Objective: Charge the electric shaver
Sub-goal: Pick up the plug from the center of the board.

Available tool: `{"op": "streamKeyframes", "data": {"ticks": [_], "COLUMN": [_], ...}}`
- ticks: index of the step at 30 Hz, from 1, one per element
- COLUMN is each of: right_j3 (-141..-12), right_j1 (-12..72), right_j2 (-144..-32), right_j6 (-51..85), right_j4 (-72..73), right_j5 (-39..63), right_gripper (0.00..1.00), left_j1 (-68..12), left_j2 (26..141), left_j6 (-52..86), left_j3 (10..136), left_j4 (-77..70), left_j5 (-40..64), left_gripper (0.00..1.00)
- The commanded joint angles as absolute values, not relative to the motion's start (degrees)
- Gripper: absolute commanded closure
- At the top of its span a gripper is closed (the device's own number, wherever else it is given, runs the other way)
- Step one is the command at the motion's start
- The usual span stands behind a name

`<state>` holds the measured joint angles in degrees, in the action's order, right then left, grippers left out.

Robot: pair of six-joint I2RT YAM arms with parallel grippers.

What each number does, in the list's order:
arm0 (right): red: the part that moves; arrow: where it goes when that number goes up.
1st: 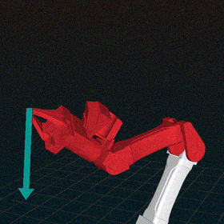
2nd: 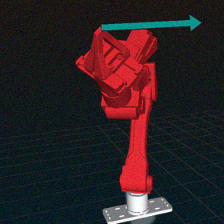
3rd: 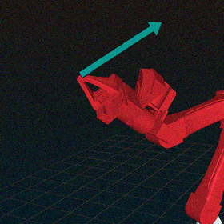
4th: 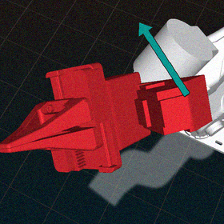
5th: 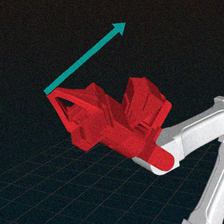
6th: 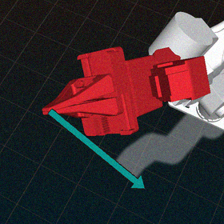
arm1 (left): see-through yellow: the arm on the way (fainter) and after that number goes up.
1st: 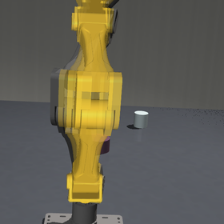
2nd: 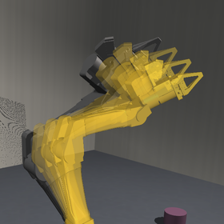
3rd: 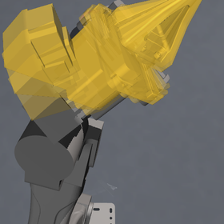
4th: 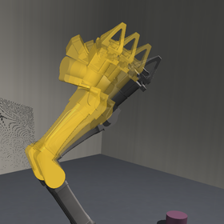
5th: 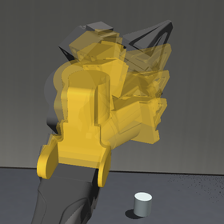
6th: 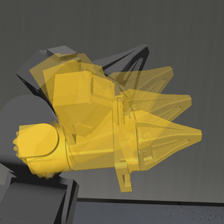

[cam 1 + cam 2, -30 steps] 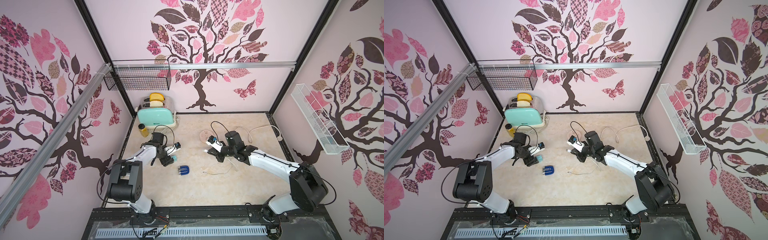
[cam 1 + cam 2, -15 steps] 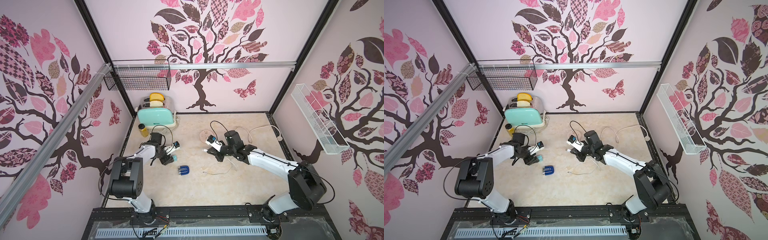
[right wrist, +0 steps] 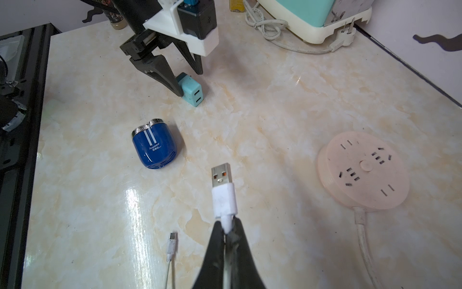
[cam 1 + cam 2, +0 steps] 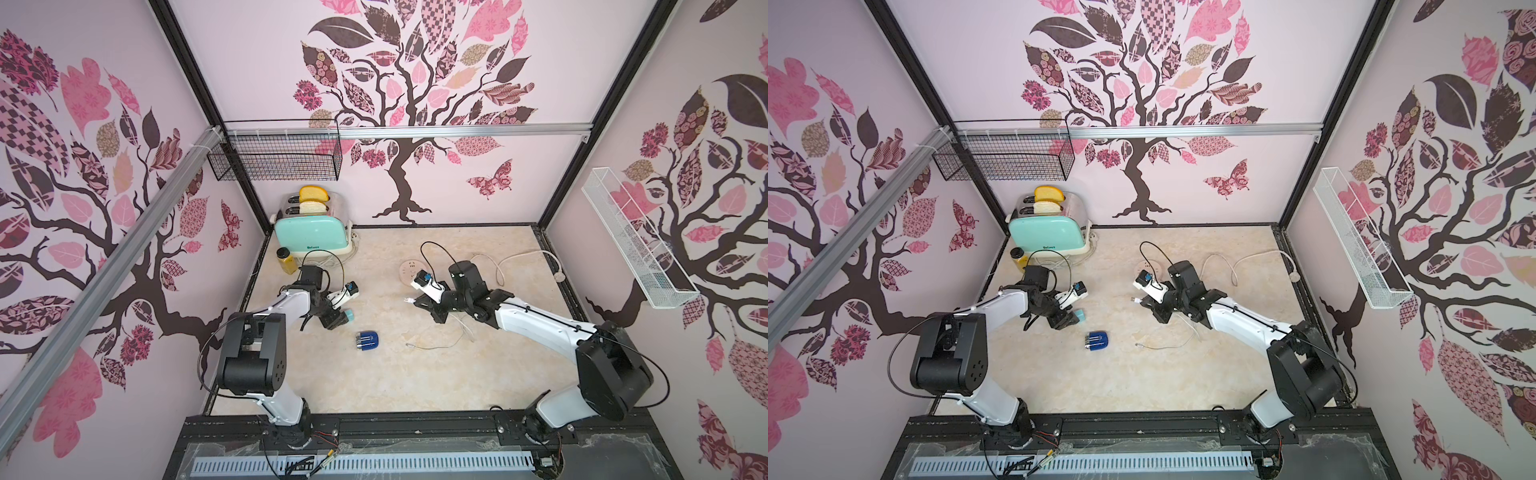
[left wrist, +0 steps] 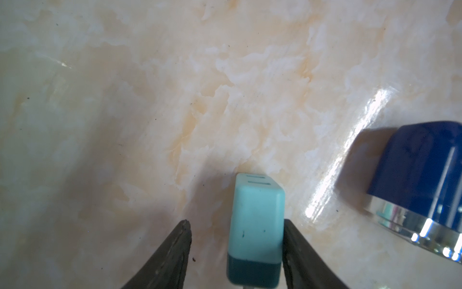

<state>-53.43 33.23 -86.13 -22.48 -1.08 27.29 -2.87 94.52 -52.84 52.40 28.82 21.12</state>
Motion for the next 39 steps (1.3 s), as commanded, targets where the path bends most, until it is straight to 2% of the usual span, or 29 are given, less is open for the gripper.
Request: {"op": "streamKeyframes", "data": {"ticks": [1, 4, 6, 12, 15, 17, 19, 22, 29, 35, 39], "right_j3": [-54.7, -54.7, -54.7, -55.1, -55.7, -56.4, -57.9, -60.7, -67.9, -66.4, -66.3], "right_j1": [33.0, 32.9, 32.9, 32.9, 32.9, 32.9, 32.9, 32.9, 32.9, 33.0, 33.0], "right_j2": [-86.4, -86.4, -86.4, -86.6, -86.4, -86.0, -85.9, -86.3, -89.2, -87.3, -87.0], "right_j6": [-22.5, -22.5, -22.5, -22.8, -23.3, -23.5, -23.6, -23.8, -24.1, -22.4, -23.0], "right_j4": [-1.1, -1.1, -1.1, -1.9, -4.0, -6.2, -9.6, -15.9, -29.5, -28.3, -29.9], "right_j5": [28.3, 28.2, 28.3, 29.3, 30.3, 31.2, 32.7, 34.8, 39.4, 37.7, 39.8], "right_gripper": [1.00, 1.00, 1.00, 1.00, 1.00, 1.00, 1.00, 1.00, 1.00, 1.00, 1.00], "left_j1": [-2.7, -2.7, -2.7, -2.7, -2.7, -2.7, -3.0, -5.0, -14.9, -16.8, -17.0], "left_j2": [95.4, 95.5, 95.7, 95.5, 93.8, 91.8, 90.0, 85.8, 77.8, 75.2, 74.9], "left_j6": [-53.5, -53.6, -53.5, -53.7, -52.2, -51.0, -55.2, -56.7, -57.5, -59.1, -60.3], "left_j3": [52.7, 52.7, 52.8, 53.5, 53.6, 54.4, 55.6, 53.6, 46.5, 45.9, 45.6], "left_j4": [29.5, 29.4, 29.4, 30.1, 29.4, 29.4, 32.9, 30.4, 21.0, 21.7, 20.4], "left_j5": [22.1, 22.1, 22.1, 22.7, 23.6, 27.6, 33.6, 38.7, 38.9, 40.4, 45.4], "left_gripper": [0.40, 0.41, 0.46, 0.77, 0.87, 1.00, 1.00, 1.00, 1.00, 1.00, 1.00]}}
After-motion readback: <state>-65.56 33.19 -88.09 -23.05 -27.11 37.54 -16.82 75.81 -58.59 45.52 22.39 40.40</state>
